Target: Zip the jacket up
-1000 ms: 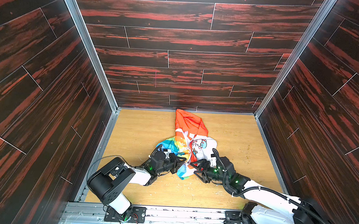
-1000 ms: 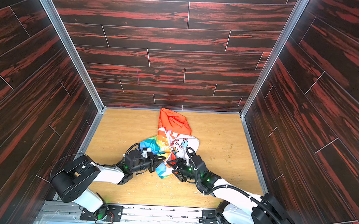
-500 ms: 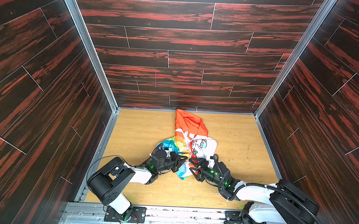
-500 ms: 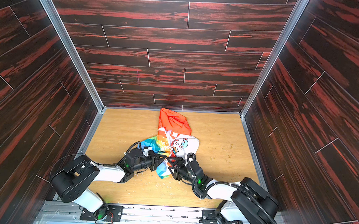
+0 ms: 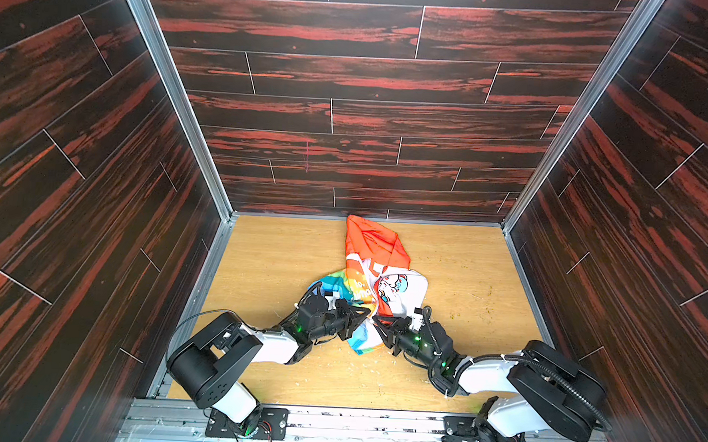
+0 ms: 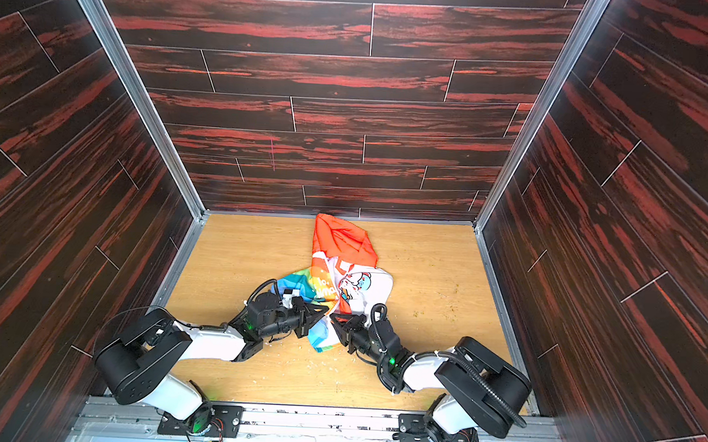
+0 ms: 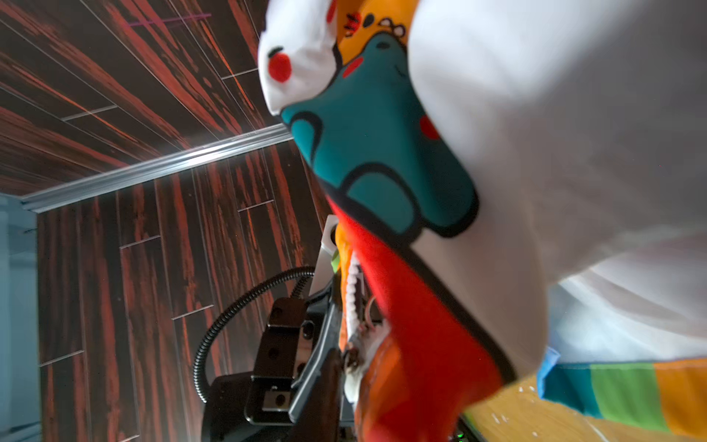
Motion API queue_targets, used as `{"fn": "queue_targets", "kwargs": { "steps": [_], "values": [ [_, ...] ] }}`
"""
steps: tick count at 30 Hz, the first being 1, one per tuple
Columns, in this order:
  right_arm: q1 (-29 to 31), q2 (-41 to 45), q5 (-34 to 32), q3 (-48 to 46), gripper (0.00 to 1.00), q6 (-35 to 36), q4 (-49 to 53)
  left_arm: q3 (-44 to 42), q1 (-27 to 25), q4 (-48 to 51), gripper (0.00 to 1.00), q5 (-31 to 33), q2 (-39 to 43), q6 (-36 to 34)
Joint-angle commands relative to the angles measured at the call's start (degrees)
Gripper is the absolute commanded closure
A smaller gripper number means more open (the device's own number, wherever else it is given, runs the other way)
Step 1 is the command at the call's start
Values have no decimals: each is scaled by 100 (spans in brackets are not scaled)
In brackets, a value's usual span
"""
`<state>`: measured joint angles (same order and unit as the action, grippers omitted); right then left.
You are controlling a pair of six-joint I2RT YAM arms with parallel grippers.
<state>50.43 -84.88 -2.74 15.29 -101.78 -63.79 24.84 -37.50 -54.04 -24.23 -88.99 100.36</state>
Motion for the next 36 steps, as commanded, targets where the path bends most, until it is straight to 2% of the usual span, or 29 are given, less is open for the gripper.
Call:
{"fn": "queue_targets", "kwargs": {
  "steps": [1,4,7,24,28,32,36],
  "values": [
    [-16,-206,-113,9,82,-57,-371,-58,-25,-10,100,-78,198,39],
    [-16,-260,-121,1,89,-68,-438,-76,-30,-1,100,-84,224,41],
    [-34,-305,-161,-39,100,-55,-547,-92,-45,59,100,-82,251,43],
    [-196,-725,-464,-195,100,-103,-1346,-241,-257,926,100,-211,698,-131],
    [-231,-858,-315,-34,100,93,-1669,-234,-263,1155,100,-269,665,-222],
    [-253,-987,-89,188,100,341,-1771,-183,-271,977,100,-270,526,-166],
    [-320,-1310,-28,153,100,348,-2347,-24,-296,948,100,-345,433,-159]
  ]
}}
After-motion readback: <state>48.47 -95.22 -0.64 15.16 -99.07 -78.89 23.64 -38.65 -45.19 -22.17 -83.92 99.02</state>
